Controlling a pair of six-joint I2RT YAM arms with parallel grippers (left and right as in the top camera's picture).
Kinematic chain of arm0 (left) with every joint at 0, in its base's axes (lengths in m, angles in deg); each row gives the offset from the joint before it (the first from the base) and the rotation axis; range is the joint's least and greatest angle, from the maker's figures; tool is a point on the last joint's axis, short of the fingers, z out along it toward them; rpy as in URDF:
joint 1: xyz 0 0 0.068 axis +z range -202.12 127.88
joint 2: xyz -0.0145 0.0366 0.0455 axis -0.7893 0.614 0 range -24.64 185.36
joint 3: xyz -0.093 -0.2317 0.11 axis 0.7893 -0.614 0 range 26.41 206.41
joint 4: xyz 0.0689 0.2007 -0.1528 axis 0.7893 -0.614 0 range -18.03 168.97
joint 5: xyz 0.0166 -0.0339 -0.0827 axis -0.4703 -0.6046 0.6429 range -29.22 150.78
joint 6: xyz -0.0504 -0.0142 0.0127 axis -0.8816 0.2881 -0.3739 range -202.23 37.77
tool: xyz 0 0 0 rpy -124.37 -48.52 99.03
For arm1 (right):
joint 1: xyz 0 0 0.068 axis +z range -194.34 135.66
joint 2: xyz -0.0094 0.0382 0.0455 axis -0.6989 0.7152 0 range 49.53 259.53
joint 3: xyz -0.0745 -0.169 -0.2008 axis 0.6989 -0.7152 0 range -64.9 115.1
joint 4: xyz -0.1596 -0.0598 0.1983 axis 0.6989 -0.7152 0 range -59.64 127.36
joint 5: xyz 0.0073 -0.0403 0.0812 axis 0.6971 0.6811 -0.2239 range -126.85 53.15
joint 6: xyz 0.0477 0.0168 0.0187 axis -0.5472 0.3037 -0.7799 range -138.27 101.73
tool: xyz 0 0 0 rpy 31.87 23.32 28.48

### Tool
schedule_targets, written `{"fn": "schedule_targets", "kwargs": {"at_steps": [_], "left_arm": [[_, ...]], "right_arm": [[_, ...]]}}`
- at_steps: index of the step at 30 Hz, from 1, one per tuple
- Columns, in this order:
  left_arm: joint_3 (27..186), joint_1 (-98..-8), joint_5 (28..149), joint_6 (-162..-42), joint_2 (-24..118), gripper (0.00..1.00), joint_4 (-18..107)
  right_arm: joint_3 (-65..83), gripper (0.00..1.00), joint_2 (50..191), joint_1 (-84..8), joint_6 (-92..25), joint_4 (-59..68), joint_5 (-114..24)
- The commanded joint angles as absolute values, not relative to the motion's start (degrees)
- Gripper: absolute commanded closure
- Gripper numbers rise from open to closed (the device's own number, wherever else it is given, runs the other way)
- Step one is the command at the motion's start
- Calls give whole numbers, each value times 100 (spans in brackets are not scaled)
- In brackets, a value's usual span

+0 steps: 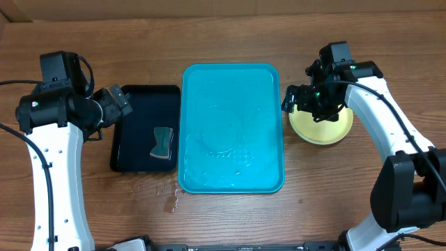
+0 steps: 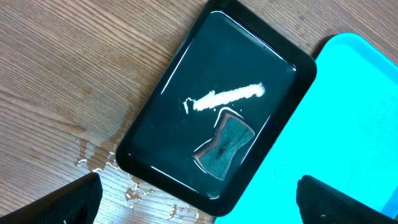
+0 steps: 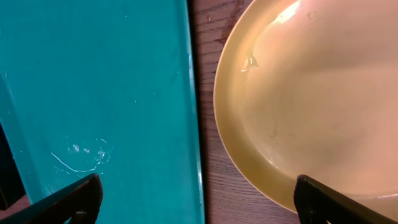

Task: Clean dirty plates on tray and stack at the side
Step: 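Settle the yellow plate on the stack and hold its rim, then open the right gripper and lift it away from the plate stack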

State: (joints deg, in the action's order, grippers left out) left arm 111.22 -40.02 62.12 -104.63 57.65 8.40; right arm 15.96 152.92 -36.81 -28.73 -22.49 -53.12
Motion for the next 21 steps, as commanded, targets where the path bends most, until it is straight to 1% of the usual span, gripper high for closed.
{"fn": "schedule_targets", "kwargs": {"at_steps": [1,9,15,21], "left_arm": [[11238,-3991,6228,-10543,5745,0,851],[11238,-3991,6225,-10543,5745,0,851],[11238,-3991,6228,-10543,5745,0,851],[11238,-3991,6228,-10543,5745,0,851]], "right_arm": [[1568,0,15131,-3694,-2827,-2227,-5297],[1568,0,14803,-3661,-2827,-2225,-5297],[1568,0,13913,-3650,-2825,-2227,-5297],[1568,0,12689,-3652,-2825,-2227,-5297]]}}
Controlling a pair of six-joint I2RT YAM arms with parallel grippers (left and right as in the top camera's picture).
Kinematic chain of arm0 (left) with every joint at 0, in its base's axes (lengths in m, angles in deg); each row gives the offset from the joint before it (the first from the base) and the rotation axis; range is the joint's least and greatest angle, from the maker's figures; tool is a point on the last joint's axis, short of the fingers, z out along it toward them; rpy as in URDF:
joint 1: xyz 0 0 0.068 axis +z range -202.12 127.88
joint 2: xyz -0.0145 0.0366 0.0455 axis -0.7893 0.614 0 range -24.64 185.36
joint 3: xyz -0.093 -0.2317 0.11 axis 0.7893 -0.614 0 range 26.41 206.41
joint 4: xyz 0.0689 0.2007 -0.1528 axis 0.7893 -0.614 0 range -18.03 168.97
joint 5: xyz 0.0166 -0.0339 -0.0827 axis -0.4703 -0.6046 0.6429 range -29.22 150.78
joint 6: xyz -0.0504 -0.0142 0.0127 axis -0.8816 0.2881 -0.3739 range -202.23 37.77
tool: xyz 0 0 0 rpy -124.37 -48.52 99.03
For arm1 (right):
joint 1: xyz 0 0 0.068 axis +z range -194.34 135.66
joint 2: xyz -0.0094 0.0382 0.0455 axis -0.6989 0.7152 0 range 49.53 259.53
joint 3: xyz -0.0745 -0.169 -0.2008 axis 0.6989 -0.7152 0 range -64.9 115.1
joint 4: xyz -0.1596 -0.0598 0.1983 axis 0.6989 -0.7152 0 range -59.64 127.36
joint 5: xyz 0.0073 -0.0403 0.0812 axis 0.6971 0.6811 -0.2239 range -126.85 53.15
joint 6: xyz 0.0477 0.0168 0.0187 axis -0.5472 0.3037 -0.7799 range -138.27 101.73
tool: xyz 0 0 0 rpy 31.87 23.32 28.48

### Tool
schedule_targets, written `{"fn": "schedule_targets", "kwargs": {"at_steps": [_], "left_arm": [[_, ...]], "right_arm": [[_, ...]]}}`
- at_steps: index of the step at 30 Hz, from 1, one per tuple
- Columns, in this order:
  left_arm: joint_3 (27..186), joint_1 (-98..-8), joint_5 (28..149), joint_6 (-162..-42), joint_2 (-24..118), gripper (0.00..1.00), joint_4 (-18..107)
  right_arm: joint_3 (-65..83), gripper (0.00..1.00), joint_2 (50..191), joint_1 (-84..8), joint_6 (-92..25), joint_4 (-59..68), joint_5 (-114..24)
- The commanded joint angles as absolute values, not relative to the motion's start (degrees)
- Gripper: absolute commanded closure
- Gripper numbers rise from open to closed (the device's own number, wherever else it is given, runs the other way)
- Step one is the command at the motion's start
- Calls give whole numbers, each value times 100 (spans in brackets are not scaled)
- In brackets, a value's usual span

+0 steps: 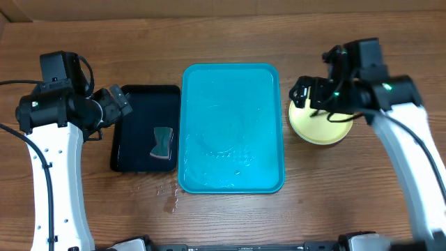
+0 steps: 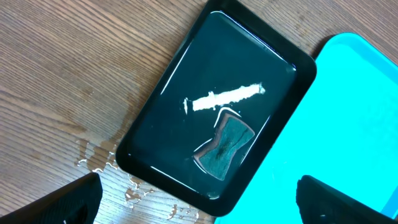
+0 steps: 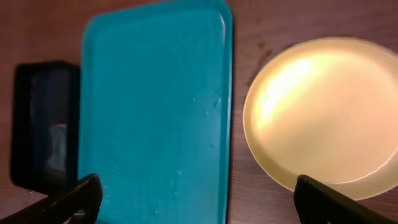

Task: Clean dirty plates on tray and stack at the side
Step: 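Open the right gripper and lift it away from the plate stack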

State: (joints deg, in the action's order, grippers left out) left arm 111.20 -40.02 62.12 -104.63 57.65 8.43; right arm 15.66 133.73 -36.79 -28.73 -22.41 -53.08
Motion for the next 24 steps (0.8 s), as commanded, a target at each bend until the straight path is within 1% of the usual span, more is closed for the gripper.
{"fn": "schedule_targets", "kwargs": {"at_steps": [1,11,19,24], "left_arm": [[11238,-3991,6228,-10543,5745,0,851],[11238,-3991,6228,-10543,5745,0,849],[11238,-3991,6228,-10543,5745,0,851],[11238,-3991,6228,-10543,5745,0,851]], "right_arm": [[1568,0,12473,-3652,-2825,-2230,-5297],[1568,0,10617,-3652,-2827,-2245,-5297],[1568,0,9583,-3652,-2823,-2295,-5288],[1568,0,9004,-3652,-2825,-2719,-5275]]}}
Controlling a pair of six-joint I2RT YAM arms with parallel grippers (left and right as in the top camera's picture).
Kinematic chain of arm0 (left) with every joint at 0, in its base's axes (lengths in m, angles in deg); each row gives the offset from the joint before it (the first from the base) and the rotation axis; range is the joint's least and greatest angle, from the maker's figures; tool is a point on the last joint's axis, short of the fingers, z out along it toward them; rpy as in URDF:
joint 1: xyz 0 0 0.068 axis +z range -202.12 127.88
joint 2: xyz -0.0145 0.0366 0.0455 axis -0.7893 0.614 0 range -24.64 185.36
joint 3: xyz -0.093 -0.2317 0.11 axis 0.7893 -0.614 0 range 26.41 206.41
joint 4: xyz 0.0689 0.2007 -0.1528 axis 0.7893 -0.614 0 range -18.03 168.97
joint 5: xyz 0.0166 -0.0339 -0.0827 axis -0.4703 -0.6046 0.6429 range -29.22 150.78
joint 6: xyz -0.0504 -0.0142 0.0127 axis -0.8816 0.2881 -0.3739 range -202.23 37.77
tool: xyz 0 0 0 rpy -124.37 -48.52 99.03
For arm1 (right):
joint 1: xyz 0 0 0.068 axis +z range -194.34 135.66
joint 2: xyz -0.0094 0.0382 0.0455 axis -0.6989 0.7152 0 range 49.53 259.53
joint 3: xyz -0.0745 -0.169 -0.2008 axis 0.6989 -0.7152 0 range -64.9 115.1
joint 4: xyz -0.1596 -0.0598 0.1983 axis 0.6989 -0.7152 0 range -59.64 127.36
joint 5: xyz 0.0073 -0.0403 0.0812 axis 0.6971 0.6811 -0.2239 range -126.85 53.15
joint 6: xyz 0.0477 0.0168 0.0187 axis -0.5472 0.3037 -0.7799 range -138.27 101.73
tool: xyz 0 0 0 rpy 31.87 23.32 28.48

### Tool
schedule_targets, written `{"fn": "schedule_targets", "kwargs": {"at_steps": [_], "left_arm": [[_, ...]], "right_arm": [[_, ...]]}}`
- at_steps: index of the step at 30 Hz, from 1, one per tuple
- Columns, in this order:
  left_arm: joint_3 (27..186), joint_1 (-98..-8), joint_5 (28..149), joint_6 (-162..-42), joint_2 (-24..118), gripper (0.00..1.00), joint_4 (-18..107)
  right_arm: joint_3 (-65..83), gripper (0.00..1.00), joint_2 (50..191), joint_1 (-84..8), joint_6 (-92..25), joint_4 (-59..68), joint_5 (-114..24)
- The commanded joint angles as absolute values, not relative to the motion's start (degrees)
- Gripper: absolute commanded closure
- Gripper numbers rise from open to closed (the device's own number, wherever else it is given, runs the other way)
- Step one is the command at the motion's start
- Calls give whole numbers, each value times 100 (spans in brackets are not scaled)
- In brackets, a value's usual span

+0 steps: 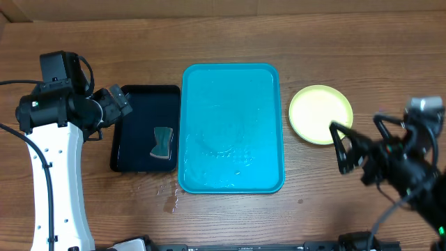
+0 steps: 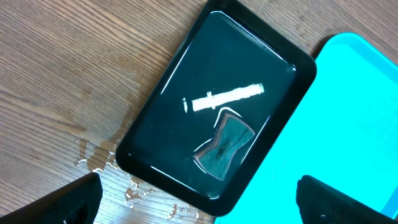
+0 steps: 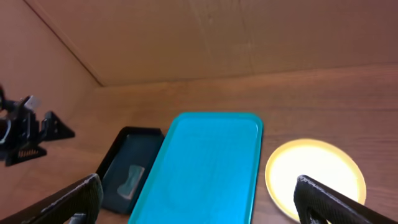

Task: Clean dirty plates on tray and stack at the side

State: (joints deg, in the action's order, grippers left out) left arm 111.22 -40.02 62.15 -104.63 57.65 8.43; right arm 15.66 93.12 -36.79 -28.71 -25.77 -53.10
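One pale yellow plate (image 1: 320,114) lies flat on the wood just right of the cyan tray (image 1: 231,174), also seen as plate (image 3: 314,170) beside tray (image 3: 211,174). The cyan tray holds only a film of water. My right gripper (image 1: 341,149) hangs open and empty, high over the table in front of the plate, apart from it. My left gripper (image 1: 122,104) stays open and empty above the black tray's far left corner; its fingertips (image 2: 62,205) frame the tray from above.
A black tray (image 1: 132,157) of water with a grey-green sponge (image 1: 163,142) sits left of the cyan tray. Spilled water drops (image 1: 171,196) lie on the wood at its front right corner. A cardboard wall (image 3: 186,37) runs behind the table.
My right arm has drawn back from above the plate to the front right of the table and stands higher. The plate lies uncovered where it was. The left arm has not moved.
My open right gripper was first close over the plate's left edge beside the cyan tray. Then it was higher, with the whole plate and tray in its view. Now it is far back at the front right; the plate stays put.
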Motion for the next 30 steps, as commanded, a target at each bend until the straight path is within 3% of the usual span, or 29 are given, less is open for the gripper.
{"fn": "schedule_targets", "kwargs": {"at_steps": [1,17,30], "left_arm": [[11238,-3991,6228,-10543,5745,0,849],[11238,-3991,6228,-10543,5745,0,851],[11238,-3991,6228,-10543,5745,0,851]], "right_arm": [[1568,0,8897,-3650,-2825,-2789,-5275],[1483,0,7234,-3652,-2825,-2787,-5087],[259,0,6388,-3652,-2827,-2400,-4934]]}}
